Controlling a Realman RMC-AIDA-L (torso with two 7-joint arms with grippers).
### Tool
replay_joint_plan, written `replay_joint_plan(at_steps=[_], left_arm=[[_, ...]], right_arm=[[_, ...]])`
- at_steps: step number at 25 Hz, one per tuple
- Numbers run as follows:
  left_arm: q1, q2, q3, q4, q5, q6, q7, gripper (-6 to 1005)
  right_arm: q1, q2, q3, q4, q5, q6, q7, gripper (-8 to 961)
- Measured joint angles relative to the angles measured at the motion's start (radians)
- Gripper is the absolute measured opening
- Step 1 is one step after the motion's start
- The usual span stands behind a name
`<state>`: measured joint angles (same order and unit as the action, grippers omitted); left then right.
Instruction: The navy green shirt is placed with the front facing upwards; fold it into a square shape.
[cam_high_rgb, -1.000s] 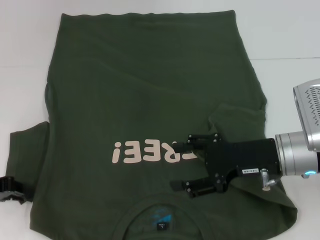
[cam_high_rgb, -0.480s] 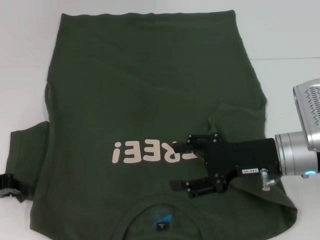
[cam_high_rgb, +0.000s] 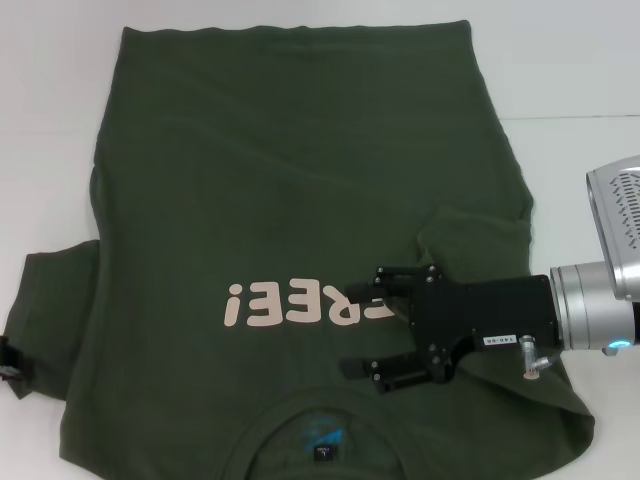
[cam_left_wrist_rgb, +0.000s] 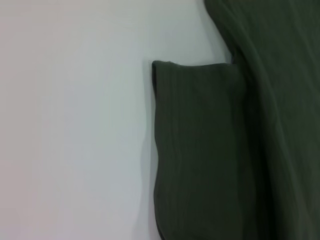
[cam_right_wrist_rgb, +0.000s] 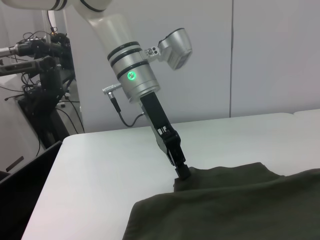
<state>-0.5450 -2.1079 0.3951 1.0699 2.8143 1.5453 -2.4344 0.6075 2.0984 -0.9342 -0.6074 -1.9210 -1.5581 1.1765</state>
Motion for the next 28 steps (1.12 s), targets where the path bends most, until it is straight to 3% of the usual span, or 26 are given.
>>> replay_joint_plan(at_steps=[21, 28], left_arm=[[-0.002, 0.003, 0.028, -0.016, -0.006, 0.002, 0.009, 102], [0.006, 0.015, -0.004, 0.036, -0.001, 0.039, -0.008, 105]], right_arm=[[0.009, 0.000, 0.000, 0.000, 0.007, 0.004, 0.000, 882], [0.009, 0.000, 0.000, 0.000, 0.007, 0.007, 0.000, 883]])
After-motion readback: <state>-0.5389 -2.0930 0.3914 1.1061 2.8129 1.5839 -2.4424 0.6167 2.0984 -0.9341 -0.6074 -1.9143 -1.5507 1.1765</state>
